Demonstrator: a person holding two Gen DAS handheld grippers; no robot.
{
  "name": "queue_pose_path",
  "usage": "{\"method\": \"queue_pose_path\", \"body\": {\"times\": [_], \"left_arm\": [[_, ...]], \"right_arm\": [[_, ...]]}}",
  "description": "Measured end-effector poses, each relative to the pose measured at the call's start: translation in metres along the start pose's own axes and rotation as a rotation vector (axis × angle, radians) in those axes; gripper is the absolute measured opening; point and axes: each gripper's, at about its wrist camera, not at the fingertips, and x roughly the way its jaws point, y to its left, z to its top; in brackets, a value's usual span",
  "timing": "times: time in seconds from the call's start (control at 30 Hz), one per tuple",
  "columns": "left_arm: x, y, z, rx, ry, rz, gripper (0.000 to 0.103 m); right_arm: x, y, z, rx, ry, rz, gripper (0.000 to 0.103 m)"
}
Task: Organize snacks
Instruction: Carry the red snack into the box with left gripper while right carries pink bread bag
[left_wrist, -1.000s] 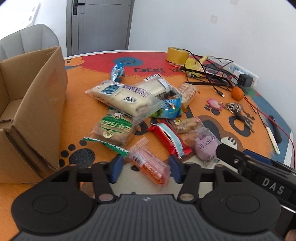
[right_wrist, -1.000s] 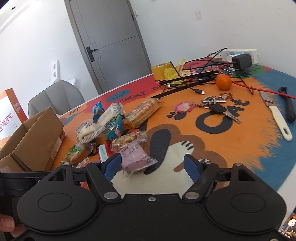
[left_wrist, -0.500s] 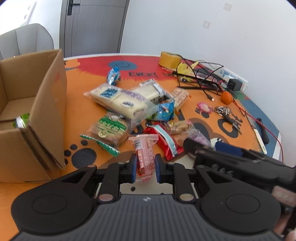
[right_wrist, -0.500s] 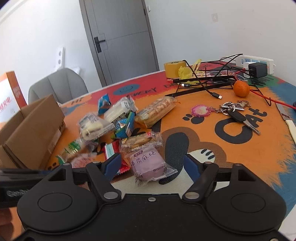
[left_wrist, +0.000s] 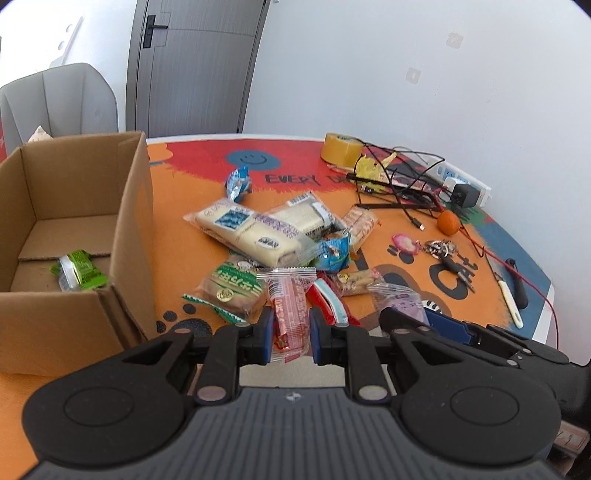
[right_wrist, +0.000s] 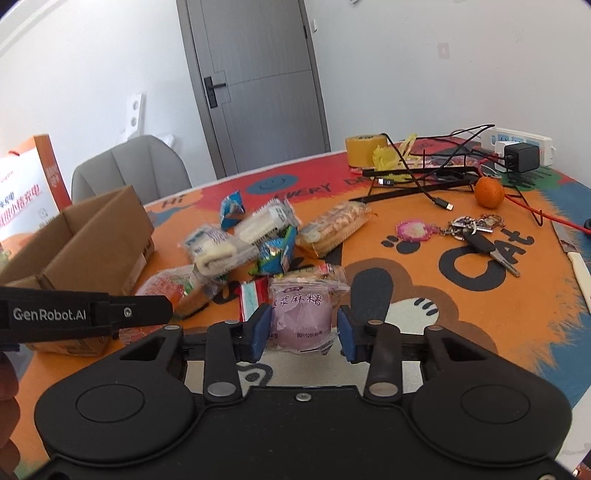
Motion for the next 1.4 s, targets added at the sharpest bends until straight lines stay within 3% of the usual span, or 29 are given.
{"method": "queue_pose_path", "body": {"times": [0.4, 0.73, 1.4], "left_arm": [[-0.041, 0.014, 0.019, -0.021, -0.104, -0.006, 0.019], [-0.067, 0.034, 0.027, -0.057, -0.175, 0.033, 0.019], [-0.083, 0.126, 0.03, -0.213, -0.223, 0.124, 0.019]], "right_arm": [[-0.018, 0.018, 0.02, -0.002, -0.092, 0.054, 0.035], [-0.024, 0.043, 0.031, -0.021, -0.134, 0.115, 0.034], [-0.009, 0.121, 0.055, -0.106, -0.139, 0.212, 0.035]]}}
